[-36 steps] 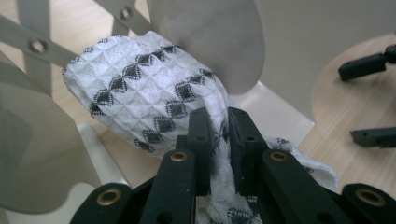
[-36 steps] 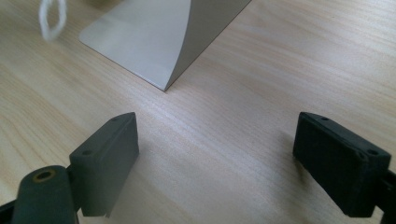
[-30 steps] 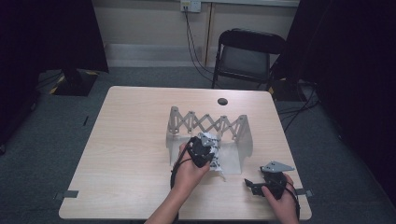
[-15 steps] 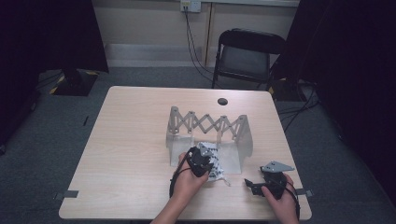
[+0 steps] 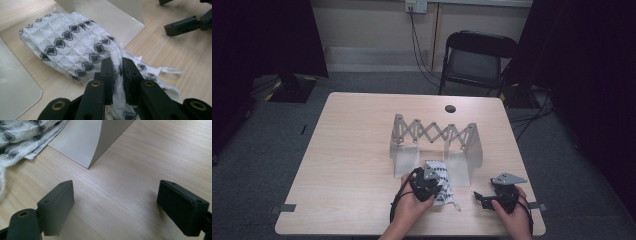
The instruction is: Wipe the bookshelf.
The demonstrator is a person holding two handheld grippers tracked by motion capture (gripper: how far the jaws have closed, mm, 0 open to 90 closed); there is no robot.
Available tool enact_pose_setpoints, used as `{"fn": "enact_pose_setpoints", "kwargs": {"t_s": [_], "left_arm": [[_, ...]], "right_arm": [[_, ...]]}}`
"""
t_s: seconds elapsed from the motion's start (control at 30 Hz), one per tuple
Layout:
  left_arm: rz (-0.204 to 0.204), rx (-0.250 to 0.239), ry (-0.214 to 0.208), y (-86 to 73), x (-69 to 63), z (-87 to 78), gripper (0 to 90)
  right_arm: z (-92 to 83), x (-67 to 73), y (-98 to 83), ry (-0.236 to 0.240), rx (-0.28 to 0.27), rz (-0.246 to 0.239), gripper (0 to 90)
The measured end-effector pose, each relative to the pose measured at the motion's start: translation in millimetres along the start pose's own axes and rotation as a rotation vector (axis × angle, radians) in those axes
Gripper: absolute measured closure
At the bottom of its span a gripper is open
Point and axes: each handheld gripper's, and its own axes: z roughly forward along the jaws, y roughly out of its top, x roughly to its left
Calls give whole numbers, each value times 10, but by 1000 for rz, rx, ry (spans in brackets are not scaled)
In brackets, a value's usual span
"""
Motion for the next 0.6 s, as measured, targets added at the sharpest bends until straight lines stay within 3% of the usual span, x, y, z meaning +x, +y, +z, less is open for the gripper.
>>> {"fn": "enact_pose_setpoints", "kwargs": {"t_s": [0.47,0.6], "left_arm": [[51,-6,-65,98,-220,75,803],[58,-10,-56,126,-201,94,768]], "right_arm": [[0,0,0,0,0,0,135],[0,0,0,0,0,0,135]]}}
